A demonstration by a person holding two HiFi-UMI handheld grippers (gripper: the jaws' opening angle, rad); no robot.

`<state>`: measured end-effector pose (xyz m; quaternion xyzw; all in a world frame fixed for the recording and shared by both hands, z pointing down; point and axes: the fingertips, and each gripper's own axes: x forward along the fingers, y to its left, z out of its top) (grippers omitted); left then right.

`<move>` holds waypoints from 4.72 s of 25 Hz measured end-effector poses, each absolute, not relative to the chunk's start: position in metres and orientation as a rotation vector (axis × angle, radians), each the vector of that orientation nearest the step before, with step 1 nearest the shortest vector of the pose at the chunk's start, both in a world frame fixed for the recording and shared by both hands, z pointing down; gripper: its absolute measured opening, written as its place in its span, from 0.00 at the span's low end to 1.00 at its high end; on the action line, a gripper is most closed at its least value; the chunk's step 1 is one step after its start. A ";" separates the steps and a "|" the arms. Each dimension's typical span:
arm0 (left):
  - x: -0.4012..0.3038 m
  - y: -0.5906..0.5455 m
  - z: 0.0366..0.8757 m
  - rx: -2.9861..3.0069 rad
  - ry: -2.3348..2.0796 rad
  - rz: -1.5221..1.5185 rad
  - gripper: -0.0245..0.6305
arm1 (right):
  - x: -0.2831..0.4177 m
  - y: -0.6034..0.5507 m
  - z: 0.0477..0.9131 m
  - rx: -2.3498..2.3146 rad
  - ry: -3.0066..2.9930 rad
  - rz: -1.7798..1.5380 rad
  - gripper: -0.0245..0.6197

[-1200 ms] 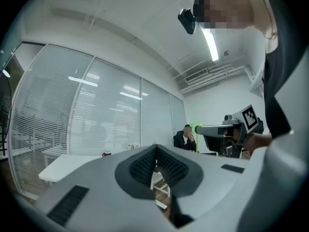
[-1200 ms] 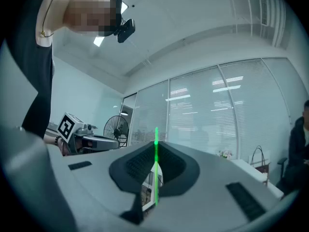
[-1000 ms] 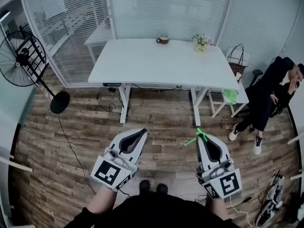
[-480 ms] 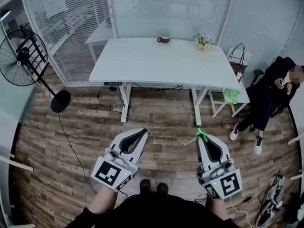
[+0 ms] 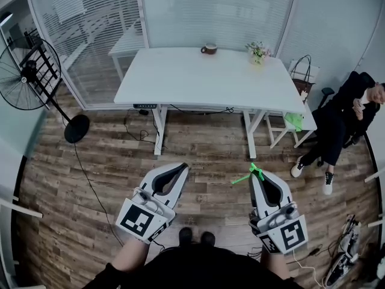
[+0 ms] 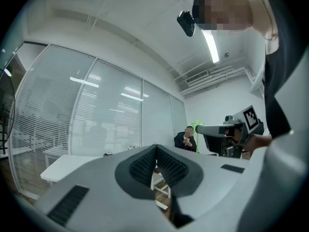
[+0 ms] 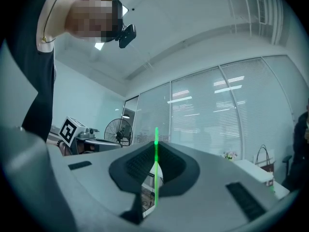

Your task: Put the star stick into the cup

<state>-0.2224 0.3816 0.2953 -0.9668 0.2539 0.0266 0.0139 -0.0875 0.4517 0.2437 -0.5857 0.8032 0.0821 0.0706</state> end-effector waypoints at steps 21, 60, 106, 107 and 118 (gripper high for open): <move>-0.262 0.365 0.302 -3.013 0.690 0.073 0.06 | -0.128 0.438 0.248 -1.836 2.344 0.250 0.07; -0.166 0.247 0.303 -2.980 0.718 0.090 0.06 | -0.031 0.314 0.257 -1.802 2.377 0.266 0.07; -0.059 0.135 0.285 -2.916 0.847 0.171 0.06 | 0.080 0.190 0.257 -1.694 2.471 0.291 0.07; -0.060 0.134 0.286 -2.916 0.851 0.170 0.06 | 0.079 0.189 0.257 -1.693 2.472 0.293 0.07; -0.068 0.127 0.285 -2.885 0.925 0.156 0.06 | 0.087 0.188 0.255 -1.676 2.474 0.305 0.07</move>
